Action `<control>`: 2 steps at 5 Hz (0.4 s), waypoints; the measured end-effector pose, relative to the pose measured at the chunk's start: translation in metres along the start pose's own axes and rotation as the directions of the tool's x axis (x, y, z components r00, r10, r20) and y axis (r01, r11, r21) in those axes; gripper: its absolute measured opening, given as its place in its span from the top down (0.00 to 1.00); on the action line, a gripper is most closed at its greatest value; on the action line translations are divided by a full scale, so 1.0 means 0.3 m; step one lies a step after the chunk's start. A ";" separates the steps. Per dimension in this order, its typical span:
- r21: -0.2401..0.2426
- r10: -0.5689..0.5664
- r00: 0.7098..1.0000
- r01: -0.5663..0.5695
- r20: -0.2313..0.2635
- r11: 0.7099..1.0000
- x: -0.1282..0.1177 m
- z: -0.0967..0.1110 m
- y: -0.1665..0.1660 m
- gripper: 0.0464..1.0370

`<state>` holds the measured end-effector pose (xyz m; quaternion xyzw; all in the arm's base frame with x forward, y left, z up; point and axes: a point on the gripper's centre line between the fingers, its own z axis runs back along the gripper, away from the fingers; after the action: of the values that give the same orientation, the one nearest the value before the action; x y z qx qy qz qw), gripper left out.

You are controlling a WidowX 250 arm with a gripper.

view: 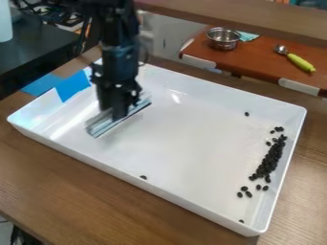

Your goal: Sweep into pile

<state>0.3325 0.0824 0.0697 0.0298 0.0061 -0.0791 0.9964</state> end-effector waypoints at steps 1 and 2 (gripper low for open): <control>0.029 -0.002 0.998 0.004 -0.068 1.000 -0.069 -0.049 0.028 0.69; 0.030 -0.003 0.998 0.005 -0.066 1.000 -0.101 -0.042 0.016 0.69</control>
<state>0.3032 0.0925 0.0578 0.0474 0.0380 -0.0802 0.9949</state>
